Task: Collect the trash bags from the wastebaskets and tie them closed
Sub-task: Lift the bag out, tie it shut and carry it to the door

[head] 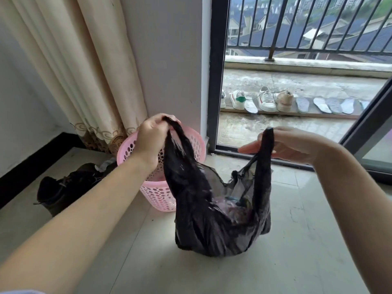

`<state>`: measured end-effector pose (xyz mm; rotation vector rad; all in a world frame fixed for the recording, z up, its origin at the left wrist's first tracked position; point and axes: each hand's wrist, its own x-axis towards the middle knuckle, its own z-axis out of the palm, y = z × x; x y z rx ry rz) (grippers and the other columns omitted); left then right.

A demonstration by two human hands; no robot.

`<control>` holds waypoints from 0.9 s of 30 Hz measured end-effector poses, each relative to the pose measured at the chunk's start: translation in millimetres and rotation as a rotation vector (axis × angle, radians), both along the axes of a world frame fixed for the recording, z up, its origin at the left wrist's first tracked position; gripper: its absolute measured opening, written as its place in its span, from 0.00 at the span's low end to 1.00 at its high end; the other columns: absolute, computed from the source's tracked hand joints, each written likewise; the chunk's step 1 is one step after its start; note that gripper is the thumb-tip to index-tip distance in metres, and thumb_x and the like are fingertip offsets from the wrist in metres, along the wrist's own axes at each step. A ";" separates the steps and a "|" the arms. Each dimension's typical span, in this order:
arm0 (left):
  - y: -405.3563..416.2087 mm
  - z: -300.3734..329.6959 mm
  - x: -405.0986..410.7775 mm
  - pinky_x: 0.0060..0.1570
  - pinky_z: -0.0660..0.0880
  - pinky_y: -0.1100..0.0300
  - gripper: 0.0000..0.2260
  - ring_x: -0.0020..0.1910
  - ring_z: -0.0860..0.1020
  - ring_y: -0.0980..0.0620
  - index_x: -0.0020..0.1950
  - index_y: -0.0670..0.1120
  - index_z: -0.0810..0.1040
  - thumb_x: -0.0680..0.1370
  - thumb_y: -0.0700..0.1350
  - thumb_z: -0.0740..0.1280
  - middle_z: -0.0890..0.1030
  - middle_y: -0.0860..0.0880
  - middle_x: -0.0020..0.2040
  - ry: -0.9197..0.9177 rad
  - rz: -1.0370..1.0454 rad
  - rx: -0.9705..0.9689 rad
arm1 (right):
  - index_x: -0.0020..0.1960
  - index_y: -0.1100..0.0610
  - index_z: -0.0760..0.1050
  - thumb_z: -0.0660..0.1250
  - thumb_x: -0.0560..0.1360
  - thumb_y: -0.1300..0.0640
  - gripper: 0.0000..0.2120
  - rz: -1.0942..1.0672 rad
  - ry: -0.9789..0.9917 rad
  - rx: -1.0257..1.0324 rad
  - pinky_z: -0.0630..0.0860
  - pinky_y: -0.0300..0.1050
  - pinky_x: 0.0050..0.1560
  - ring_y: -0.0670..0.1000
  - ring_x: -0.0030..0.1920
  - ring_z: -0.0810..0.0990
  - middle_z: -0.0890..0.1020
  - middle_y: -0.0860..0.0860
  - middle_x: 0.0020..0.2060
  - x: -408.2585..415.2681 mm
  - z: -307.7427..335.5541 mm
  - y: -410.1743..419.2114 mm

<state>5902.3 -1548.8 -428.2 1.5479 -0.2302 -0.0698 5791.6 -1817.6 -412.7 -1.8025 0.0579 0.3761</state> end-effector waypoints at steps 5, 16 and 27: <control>6.1 3.5 -5.1 0.44 0.72 0.57 0.15 0.21 0.68 0.53 0.35 0.44 0.73 0.78 0.46 0.55 0.69 0.50 0.23 0.550 -0.354 -0.485 | 0.29 0.57 0.78 0.68 0.61 0.52 0.08 -0.098 -0.070 0.586 0.82 0.49 0.45 0.52 0.41 0.85 0.85 0.53 0.36 -0.2 -12.1 -2.8; -33.6 19.0 -72.1 0.56 0.73 0.62 0.14 0.47 0.76 0.62 0.55 0.47 0.78 0.77 0.33 0.59 0.75 0.60 0.50 -0.396 -0.569 0.537 | 0.28 0.51 0.70 0.65 0.71 0.50 0.14 0.287 -0.141 -0.253 0.73 0.42 0.38 0.48 0.27 0.73 0.73 0.48 0.21 7.6 -24.8 101.8; -15.6 -2.3 -43.2 0.37 0.69 0.71 0.04 0.34 0.72 0.59 0.47 0.46 0.76 0.78 0.42 0.62 0.75 0.54 0.37 -0.377 -0.634 0.800 | 0.38 0.63 0.80 0.47 0.81 0.49 0.29 -0.002 -0.028 -0.036 0.73 0.40 0.34 0.50 0.22 0.68 0.65 0.51 0.20 11.5 -29.5 92.0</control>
